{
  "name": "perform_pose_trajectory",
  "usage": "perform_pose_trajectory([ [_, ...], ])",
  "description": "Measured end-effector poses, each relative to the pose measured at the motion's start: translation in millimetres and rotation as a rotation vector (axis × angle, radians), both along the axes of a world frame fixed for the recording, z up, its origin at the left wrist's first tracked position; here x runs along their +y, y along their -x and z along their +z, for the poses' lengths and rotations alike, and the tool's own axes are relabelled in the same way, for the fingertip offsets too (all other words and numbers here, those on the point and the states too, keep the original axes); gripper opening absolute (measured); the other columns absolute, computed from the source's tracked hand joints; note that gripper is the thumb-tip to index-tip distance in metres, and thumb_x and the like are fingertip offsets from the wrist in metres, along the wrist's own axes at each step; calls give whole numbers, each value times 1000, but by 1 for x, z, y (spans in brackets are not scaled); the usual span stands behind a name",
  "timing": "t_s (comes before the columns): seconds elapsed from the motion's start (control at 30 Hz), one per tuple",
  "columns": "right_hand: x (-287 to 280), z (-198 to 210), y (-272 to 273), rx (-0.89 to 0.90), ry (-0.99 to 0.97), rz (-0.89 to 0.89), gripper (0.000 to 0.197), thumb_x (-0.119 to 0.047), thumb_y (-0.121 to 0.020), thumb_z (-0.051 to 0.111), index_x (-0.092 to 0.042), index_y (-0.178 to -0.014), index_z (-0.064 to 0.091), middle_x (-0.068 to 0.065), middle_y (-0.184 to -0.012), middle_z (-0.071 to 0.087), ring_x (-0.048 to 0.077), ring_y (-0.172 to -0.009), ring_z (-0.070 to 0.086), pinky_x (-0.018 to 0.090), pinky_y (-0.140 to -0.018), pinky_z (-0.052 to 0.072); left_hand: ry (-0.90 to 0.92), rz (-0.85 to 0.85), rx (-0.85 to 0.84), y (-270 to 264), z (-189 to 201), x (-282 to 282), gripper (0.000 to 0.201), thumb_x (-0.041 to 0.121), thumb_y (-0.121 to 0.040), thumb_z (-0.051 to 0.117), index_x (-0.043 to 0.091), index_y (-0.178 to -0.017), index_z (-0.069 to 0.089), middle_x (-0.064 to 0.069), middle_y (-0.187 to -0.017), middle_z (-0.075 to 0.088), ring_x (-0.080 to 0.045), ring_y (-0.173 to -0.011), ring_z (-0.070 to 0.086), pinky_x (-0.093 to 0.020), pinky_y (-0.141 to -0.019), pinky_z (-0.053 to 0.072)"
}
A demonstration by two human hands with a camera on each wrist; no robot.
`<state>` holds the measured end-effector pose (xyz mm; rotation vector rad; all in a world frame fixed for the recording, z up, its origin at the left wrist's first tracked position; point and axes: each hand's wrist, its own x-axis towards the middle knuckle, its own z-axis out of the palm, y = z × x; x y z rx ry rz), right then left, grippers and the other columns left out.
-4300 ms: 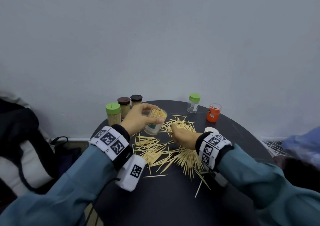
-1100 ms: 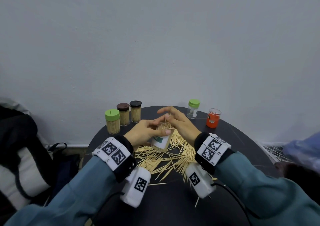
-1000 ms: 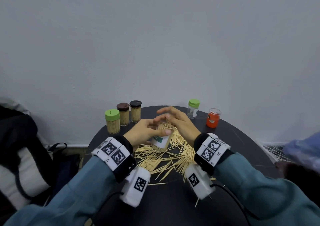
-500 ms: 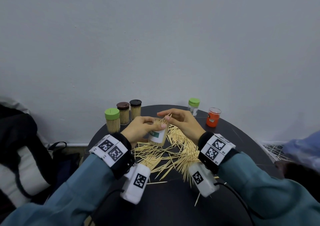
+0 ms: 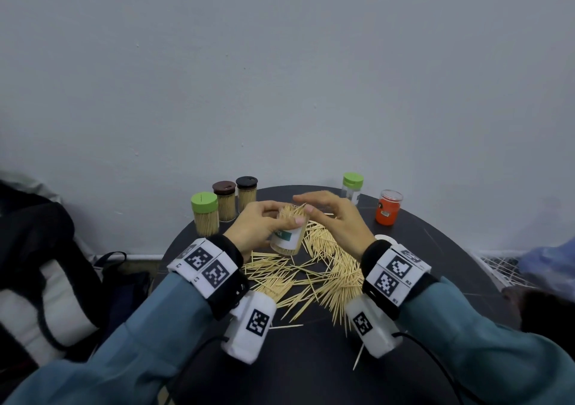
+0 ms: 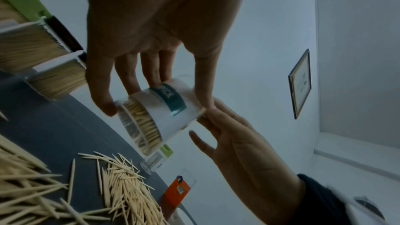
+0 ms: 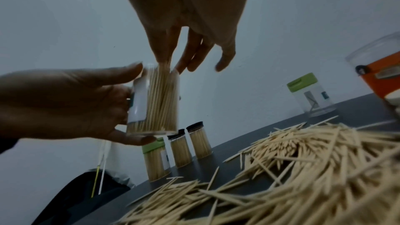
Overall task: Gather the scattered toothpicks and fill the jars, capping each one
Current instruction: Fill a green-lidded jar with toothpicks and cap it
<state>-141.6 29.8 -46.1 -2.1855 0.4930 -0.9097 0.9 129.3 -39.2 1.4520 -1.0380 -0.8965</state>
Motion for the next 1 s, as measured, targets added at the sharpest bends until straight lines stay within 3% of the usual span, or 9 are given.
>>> perform_pose_trajectory([
  [0.1, -5, 9, 8, 50, 54, -25, 16, -19, -86, 63, -20, -101, 71, 0, -98, 65, 11, -92, 60, 25, -86, 48, 45, 41, -76, 0, -3, -5, 46, 16, -71, 78, 12, -113, 60, -3, -106, 66, -19, -103, 60, -33, -89, 48],
  [0.2, -4, 16, 13, 116, 136, -25, 11, -19, -82, 69, -16, -92, 73, -6, -84, 68, 0, -79, 61, 11, -74, 45, 76, 66, -219, 2, -5, -11, 49, 21, -62, 85, 22, -105, 62, 1, -104, 66, -17, -103, 60, -37, -96, 47],
  [0.3, -1, 24, 16, 135, 188, -24, 15, -17, -80, 71, -15, -95, 72, -8, -82, 68, -7, -76, 59, 4, -69, 42, 104, 71, -326, 6, -5, -13, 52, 22, -60, 87, 21, -106, 63, 1, -105, 66, -16, -102, 61, -33, -91, 49],
  [0.37, 1, 27, 17, 164, 199, -2, 15, -15, -80, 71, -14, -95, 72, -7, -83, 69, -7, -75, 59, 4, -70, 43, 131, 84, -386, 9, -3, -13, 55, 22, -60, 87, 18, -110, 64, 2, -107, 66, -13, -100, 60, -19, -81, 48],
  [0.43, 3, 29, 17, 166, 195, -13, 12, -12, -80, 71, -11, -91, 73, -2, -82, 70, -4, -70, 60, 6, -71, 46, 146, 97, -426, 11, -1, -11, 56, 22, -61, 87, 17, -111, 63, 2, -107, 65, -11, -99, 60, -13, -76, 45],
  [0.57, 4, 30, 14, 92, 204, -128, 8, -5, -77, 71, -7, -85, 74, 5, -82, 71, -5, -67, 58, 5, -69, 48, 159, 51, -494, 16, 2, -8, 57, 22, -60, 87, 18, -111, 62, 4, -105, 66, -12, -101, 60, -24, -86, 48],
  [0.67, 3, 32, 13, 111, 173, -112, 9, -5, -77, 72, -7, -85, 74, 6, -82, 71, -1, -68, 59, 7, -69, 48, 175, 37, -549, 17, 2, -7, 57, 22, -61, 86, 18, -113, 63, 5, -105, 66, -10, -101, 59, -25, -88, 47],
  [0.87, 3, 31, 11, 211, 169, -41, 13, -9, -79, 71, -11, -91, 75, -11, -78, 61, -7, -69, 57, 2, -69, 42, 165, 82, -543, 9, 2, -2, 55, 23, -62, 85, 19, -112, 62, 8, -106, 63, -8, -99, 56, -13, -78, 40],
  [1.0, 3, 30, 8, 180, 123, -38, 10, -7, -80, 70, -9, -89, 73, -6, -72, 66, -9, -60, 59, 4, -62, 45, 161, 76, -556, 8, 2, 1, 54, 23, -65, 84, 20, -114, 61, 11, -104, 60, -4, -98, 53, -2, -72, 34],
])
